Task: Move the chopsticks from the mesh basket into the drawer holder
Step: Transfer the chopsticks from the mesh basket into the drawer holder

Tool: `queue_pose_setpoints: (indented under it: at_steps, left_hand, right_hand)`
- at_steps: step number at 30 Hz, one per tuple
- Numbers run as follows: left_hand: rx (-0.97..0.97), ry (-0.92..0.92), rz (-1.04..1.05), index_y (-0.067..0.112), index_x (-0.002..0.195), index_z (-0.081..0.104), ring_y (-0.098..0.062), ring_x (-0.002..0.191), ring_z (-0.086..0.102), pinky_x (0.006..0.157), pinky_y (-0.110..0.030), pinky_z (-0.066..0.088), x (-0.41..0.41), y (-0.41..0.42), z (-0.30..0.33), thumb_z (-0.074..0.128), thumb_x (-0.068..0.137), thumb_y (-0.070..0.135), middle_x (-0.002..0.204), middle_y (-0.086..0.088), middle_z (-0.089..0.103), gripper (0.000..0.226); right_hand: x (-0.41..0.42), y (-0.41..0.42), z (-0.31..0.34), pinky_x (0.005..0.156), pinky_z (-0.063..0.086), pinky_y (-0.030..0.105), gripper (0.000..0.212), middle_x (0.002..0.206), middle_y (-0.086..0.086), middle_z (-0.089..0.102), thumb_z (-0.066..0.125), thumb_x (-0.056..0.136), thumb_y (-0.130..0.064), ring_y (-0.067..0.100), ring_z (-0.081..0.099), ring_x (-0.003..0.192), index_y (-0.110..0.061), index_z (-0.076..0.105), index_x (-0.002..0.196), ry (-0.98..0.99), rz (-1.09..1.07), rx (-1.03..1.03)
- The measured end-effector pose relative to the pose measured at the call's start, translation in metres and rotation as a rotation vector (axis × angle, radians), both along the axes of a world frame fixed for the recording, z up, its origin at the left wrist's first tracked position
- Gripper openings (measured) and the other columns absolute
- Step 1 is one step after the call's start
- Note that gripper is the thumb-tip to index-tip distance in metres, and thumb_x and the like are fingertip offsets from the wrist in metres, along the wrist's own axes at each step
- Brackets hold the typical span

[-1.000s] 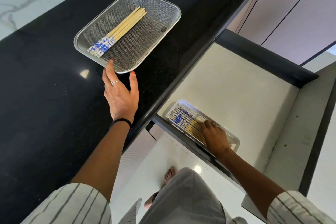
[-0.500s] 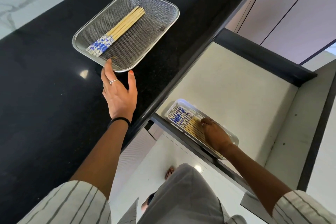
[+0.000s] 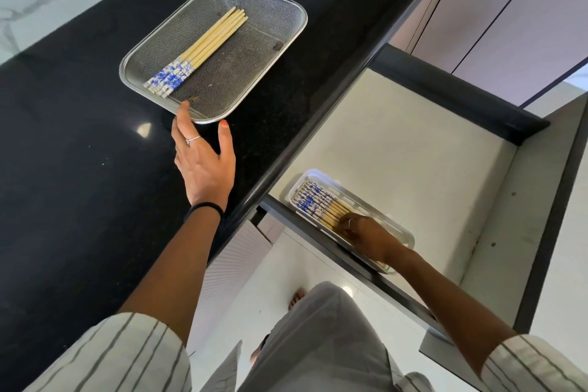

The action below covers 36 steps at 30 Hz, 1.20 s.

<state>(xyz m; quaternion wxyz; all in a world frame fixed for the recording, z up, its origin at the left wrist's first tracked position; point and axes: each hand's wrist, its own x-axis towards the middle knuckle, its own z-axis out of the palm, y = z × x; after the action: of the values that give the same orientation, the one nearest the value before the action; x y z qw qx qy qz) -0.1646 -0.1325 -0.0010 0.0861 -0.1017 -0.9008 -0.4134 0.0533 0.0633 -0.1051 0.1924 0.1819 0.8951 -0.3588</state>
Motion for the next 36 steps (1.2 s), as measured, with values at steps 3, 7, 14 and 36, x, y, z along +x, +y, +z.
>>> queue_pose_setpoints:
  at_steps: [3,7,14,36]
  left_hand:
    - [-0.001,0.002,0.000,0.019,0.150,0.018,-0.033,0.132,0.045,0.109,-0.057,0.033,-0.001,0.000,-0.001,0.046,0.099,0.044,0.153,-0.011,0.030,0.064]
    - [-0.007,-0.005,0.005,0.019,0.150,0.018,-0.033,0.131,0.045,0.109,-0.056,0.032,-0.001,0.000,-0.002,0.046,0.099,0.045,0.153,-0.011,0.030,0.064]
    - [0.000,0.001,0.010,0.020,0.150,0.017,-0.033,0.130,0.045,0.109,-0.056,0.033,-0.001,0.001,-0.003,0.045,0.098,0.047,0.153,-0.011,0.031,0.065]
    - [0.001,-0.037,0.015,0.022,0.155,-0.009,-0.031,0.145,0.027,0.111,-0.052,0.031,0.002,0.002,0.001,0.047,0.097,0.048,0.164,-0.002,-0.011,0.085]
  right_hand:
    - [-0.004,0.003,0.005,0.103,0.044,0.035,0.031,0.128,0.012,0.059,0.051,0.091,-0.004,0.028,0.054,0.120,-0.009,0.061,0.120,-0.037,0.036,-0.003]
    - [-0.002,0.003,0.009,0.107,0.043,0.031,0.030,0.132,0.010,0.058,0.053,0.094,-0.013,0.025,0.053,0.123,-0.009,0.058,0.124,-0.018,0.012,-0.044]
    - [0.002,0.001,0.017,0.080,0.040,0.000,0.026,0.121,0.006,0.064,0.050,0.096,-0.013,0.020,0.060,0.114,-0.010,0.059,0.121,0.047,-0.135,-0.056]
    - [-0.289,-0.043,0.206,0.108,0.033,0.029,0.044,0.141,0.005,0.048,0.057,0.091,-0.016,0.021,0.043,0.132,-0.015,0.049,0.134,0.511,0.251,0.202]
